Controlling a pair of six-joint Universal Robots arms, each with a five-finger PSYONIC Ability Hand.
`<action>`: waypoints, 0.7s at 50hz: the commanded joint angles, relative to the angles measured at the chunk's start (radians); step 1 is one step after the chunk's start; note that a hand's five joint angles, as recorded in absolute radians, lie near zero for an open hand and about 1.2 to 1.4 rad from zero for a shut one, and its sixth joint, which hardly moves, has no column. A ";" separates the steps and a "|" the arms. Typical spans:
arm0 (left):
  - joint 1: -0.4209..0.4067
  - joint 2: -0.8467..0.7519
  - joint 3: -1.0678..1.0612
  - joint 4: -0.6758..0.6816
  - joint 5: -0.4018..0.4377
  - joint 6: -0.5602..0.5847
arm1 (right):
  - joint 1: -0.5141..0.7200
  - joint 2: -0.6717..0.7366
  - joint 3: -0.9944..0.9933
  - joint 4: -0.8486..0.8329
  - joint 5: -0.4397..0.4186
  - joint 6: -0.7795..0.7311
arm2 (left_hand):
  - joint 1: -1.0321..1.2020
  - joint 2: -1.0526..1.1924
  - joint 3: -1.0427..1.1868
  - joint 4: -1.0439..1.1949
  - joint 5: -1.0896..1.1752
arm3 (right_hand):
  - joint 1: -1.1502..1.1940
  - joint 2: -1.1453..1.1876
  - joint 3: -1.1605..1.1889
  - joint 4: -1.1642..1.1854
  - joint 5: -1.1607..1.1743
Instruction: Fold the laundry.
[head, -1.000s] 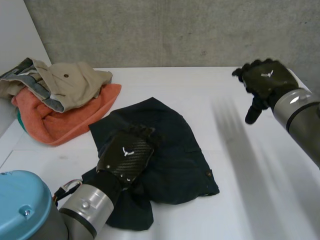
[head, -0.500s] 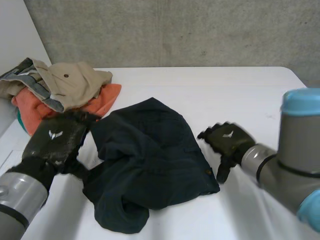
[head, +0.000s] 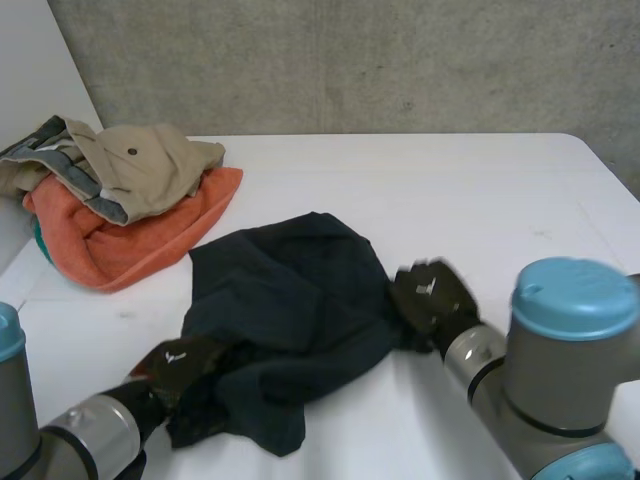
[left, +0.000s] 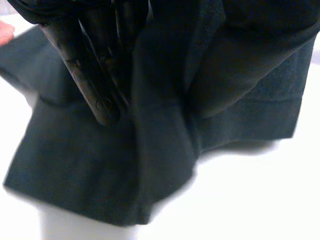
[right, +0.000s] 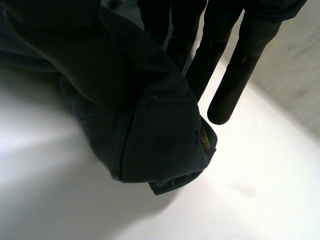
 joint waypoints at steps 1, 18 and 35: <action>-0.016 0.179 0.134 0.009 -0.022 -0.013 | -0.007 -0.248 -0.018 0.009 0.013 -0.084 | 0.240 0.206 0.221 0.206 0.227 | 0.329 0.250 0.240 0.206 0.273; 0.056 0.184 0.395 0.038 -0.028 -0.045 | -0.119 -0.297 -0.449 0.439 -0.059 -0.132 | 0.240 0.206 0.221 0.206 0.227 | 0.329 0.250 0.240 0.206 0.273; -0.016 -0.431 1.120 0.283 -0.197 -0.061 | -0.112 0.146 -0.914 0.245 0.022 -0.028 | 0.240 0.206 0.221 0.206 0.227 | 0.329 0.250 0.240 0.206 0.273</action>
